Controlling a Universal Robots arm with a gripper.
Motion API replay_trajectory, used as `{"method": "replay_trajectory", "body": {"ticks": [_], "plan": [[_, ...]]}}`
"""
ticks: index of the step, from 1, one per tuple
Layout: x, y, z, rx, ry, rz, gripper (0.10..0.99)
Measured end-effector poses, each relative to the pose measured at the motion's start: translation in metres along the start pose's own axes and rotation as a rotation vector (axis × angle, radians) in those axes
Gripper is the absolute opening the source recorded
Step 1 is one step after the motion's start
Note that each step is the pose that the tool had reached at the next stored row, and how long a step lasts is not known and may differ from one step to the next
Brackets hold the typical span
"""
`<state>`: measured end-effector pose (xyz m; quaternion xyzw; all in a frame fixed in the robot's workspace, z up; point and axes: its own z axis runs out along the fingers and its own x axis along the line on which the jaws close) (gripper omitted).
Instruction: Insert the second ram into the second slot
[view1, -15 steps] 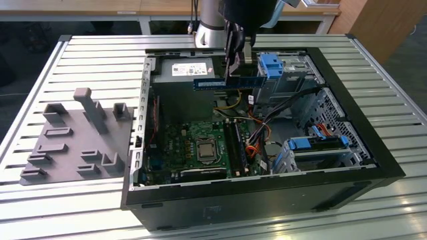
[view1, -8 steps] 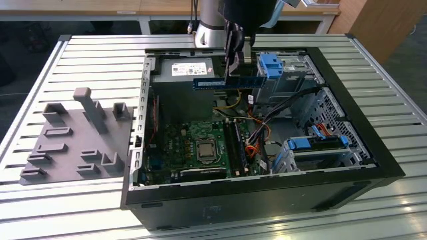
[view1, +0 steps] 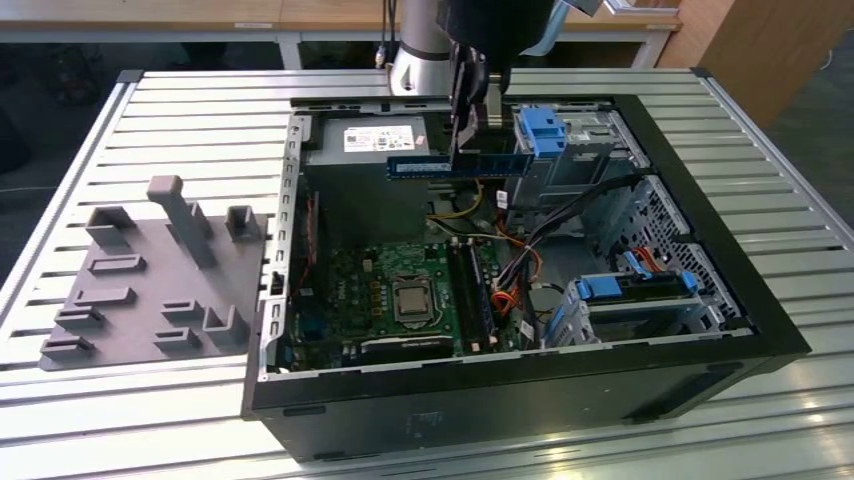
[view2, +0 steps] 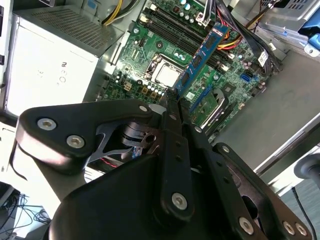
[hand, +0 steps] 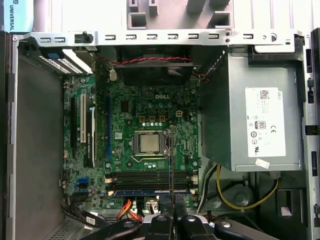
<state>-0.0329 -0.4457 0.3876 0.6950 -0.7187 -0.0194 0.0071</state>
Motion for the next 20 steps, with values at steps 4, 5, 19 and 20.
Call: {"method": "replay_trajectory", "body": {"ticks": [4, 5, 19, 20], "plan": [[0.0, 0.0, 0.0, 0.0, -0.0002, 0.005, 0.137], [0.0, 0.0, 0.0, 0.0, -0.0002, 0.006, 0.137], [0.0, 0.0, 0.0, 0.0, -0.0009, 0.024, 0.137], [0.0, 0.0, 0.0, 0.0, -0.0009, 0.026, 0.137]]}}
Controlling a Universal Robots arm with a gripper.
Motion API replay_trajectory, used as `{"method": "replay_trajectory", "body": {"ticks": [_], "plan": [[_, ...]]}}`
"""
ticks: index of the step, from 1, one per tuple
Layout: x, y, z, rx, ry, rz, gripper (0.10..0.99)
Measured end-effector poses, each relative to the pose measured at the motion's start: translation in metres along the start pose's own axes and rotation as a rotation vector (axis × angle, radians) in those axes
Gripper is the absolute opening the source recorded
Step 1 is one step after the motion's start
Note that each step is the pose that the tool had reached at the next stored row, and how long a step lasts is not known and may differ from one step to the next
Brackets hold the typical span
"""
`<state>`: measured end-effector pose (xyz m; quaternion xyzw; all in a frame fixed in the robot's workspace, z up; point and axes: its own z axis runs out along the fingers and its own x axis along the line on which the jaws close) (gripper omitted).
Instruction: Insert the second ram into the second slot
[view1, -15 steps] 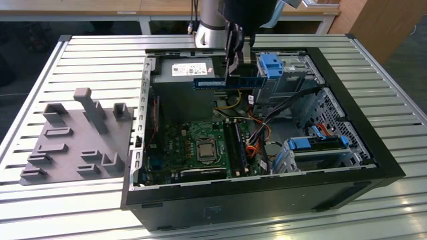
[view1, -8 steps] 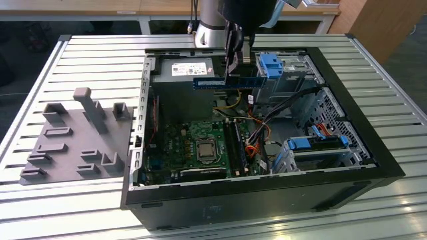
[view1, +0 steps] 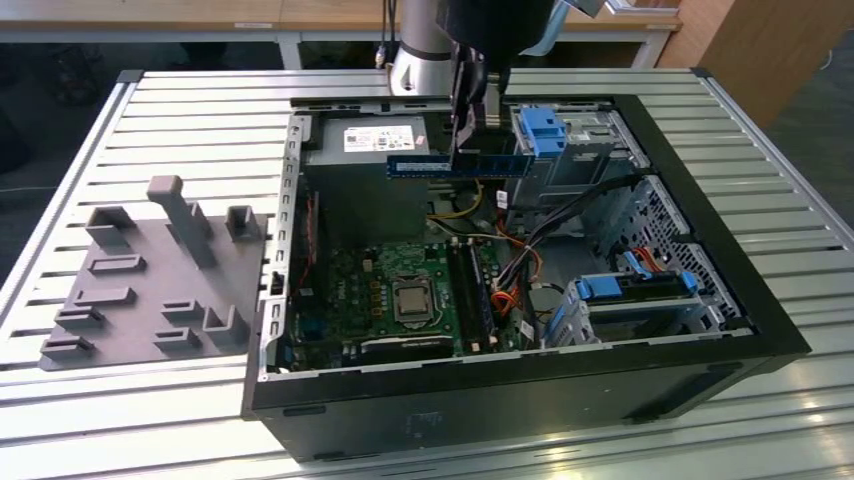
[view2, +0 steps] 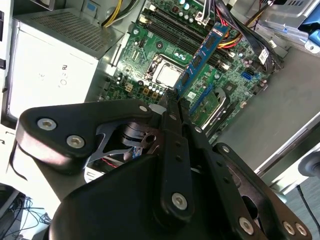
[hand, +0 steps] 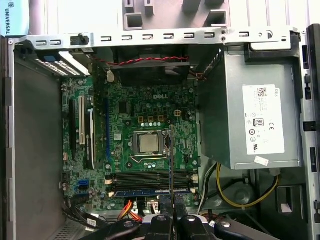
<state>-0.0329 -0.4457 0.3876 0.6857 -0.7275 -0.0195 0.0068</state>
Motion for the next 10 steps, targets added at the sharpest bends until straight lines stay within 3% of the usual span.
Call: {"method": "replay_trajectory", "body": {"ticks": [10], "plan": [[0.0, 0.0, 0.0, 0.0, -0.0005, 0.012, 0.137]]}}
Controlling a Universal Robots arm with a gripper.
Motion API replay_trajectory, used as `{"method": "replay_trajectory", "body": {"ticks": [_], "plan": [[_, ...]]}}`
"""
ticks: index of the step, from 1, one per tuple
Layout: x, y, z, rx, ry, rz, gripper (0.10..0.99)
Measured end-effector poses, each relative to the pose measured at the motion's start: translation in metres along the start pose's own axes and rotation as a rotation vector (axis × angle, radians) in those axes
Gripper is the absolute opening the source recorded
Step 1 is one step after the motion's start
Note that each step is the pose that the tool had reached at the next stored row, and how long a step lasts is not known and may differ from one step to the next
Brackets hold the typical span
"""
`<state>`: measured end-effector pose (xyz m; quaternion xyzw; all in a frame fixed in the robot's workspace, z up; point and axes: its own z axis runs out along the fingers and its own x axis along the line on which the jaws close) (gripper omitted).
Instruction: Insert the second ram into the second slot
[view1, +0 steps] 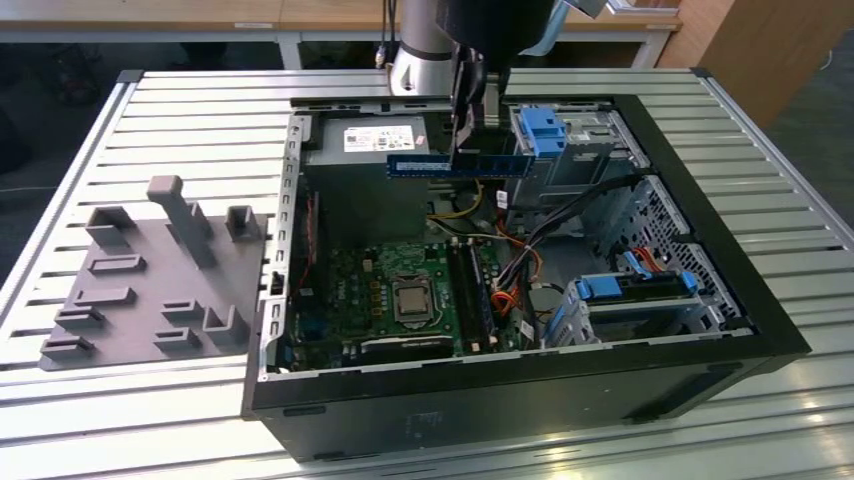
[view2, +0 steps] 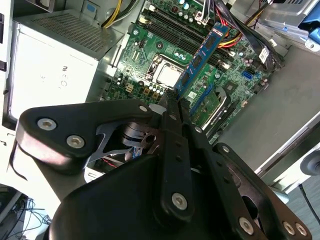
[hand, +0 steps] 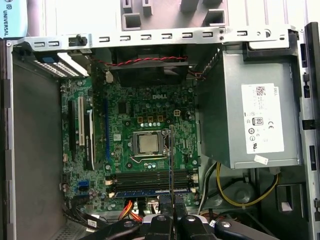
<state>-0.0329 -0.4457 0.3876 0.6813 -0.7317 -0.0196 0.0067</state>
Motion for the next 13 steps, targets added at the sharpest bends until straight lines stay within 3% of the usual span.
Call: {"method": "replay_trajectory", "body": {"ticks": [13], "plan": [[0.0, 0.0, 0.0, 0.0, -0.0006, 0.017, 0.137]]}}
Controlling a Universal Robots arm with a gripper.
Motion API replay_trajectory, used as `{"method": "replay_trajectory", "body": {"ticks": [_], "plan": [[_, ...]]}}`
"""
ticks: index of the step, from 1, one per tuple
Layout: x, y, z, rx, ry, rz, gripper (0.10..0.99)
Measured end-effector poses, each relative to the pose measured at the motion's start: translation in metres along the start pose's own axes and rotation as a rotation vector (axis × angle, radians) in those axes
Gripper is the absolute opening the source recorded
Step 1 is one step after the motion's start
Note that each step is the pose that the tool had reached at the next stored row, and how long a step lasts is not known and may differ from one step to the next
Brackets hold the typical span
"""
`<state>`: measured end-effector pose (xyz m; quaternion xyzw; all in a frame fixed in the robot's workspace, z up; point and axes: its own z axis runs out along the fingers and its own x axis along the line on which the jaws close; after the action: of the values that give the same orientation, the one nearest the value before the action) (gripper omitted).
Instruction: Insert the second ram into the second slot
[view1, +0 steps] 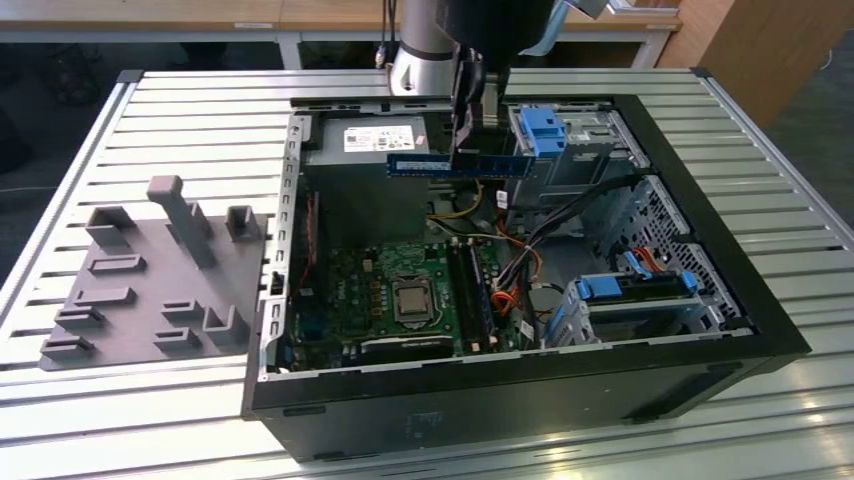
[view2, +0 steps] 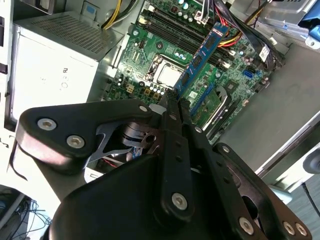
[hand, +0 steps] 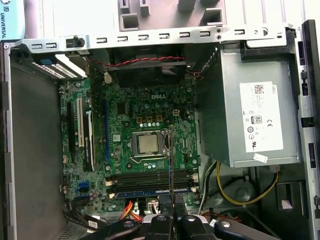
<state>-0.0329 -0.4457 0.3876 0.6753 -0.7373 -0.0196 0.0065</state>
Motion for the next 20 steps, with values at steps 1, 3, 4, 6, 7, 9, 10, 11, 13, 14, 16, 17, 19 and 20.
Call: {"method": "replay_trajectory", "body": {"ticks": [1, 3, 4, 6, 7, 9, 10, 11, 13, 14, 16, 17, 19, 20], "plan": [[0.0, 0.0, 0.0, 0.0, -0.0001, 0.001, 0.137], [0.0, 0.0, 0.0, 0.0, -0.0001, 0.004, 0.137], [0.0, 0.0, 0.0, 0.0, -0.0002, 0.005, 0.137], [0.0, 0.0, 0.0, 0.0, -0.0003, 0.008, 0.137], [0.0, 0.0, 0.0, 0.0, -0.0003, 0.009, 0.137], [0.0, 0.0, 0.0, 0.0, -0.0004, 0.011, 0.137], [0.0, 0.0, 0.0, 0.0, -0.0004, 0.011, 0.137], [0.0, 0.0, 0.0, 0.0, -0.0005, 0.012, 0.137], [0.0, 0.0, 0.0, 0.0, -0.0005, 0.014, 0.137], [0.0, 0.0, 0.0, 0.0, -0.0006, 0.016, 0.137], [0.0, 0.0, 0.0, 0.0, -0.0006, 0.018, 0.137], [0.0, 0.0, 0.0, 0.0, -0.0007, 0.02, 0.137], [0.0, 0.0, 0.0, 0.0, -0.0008, 0.022, 0.137], [0.0, 0.0, 0.0, 0.0, -0.0009, 0.023, 0.137]]}}
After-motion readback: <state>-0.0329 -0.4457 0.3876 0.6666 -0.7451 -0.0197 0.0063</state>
